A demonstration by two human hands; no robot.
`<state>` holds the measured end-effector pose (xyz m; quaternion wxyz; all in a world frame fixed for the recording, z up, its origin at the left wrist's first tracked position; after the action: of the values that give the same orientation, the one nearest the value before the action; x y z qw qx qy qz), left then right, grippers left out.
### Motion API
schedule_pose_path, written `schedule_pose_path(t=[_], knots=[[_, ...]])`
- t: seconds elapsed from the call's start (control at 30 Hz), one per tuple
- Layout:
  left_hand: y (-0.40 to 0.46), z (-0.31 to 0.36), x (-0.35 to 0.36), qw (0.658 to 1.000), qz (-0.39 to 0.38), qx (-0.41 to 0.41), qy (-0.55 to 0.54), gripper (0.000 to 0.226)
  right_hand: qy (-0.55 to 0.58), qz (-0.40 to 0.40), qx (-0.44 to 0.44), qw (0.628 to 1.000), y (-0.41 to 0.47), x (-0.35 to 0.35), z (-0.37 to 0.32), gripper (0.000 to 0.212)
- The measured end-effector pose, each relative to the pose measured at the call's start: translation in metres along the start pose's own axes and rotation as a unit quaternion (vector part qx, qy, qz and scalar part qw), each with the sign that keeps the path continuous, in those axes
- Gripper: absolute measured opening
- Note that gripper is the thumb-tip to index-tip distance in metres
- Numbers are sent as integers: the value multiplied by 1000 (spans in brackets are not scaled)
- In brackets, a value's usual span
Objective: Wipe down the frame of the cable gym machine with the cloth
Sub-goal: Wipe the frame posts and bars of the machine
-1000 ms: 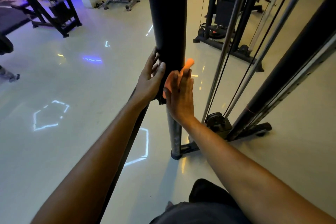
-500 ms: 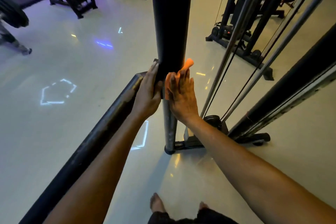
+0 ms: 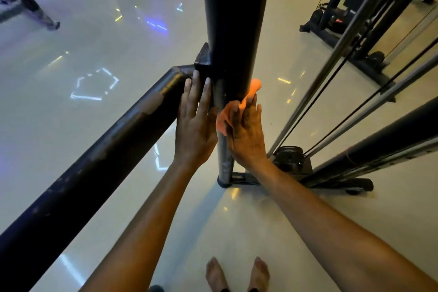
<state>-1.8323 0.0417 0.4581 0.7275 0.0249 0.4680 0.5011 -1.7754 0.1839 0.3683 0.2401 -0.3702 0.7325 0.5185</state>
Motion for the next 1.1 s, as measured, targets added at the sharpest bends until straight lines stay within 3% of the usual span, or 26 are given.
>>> schedule_pose_path(t=[0.07, 0.23, 0.43, 0.6, 0.7, 0.87, 1.1], knots=[[7, -5, 1, 998, 23, 36, 45, 58, 15, 12, -4, 1000, 4, -1, 0, 92], [25, -18, 8, 982, 88, 139, 93, 53, 37, 129, -16, 991, 45, -7, -1, 107], [29, -29, 26, 964, 151, 216, 32, 57, 21, 93, -97, 991, -7, 26, 34, 86], [35, -40, 37, 947, 193, 258, 6, 61, 35, 210, -128, 969, 59, -30, 25, 67], [34, -47, 42, 936, 203, 286, 46, 64, -1, 268, -148, 952, 57, -29, 33, 69], [29, -55, 50, 938, 189, 287, 37, 72, 44, 210, -136, 967, 9, 36, 56, 77], [36, -58, 55, 939, 170, 291, -67, 70, -3, 268, -157, 951, 74, -13, 15, 69]])
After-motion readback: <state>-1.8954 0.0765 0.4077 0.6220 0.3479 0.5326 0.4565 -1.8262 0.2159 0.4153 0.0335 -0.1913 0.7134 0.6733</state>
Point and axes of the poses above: each hand's wrist, its own y-axis towards the middle knuckle, its own x-axis out of the palm, z = x × y, the point moved 2 cm from there along y, towards the middle knuckle, and after that the axes turned 3 degrees about -y, right-handed, at the moved point
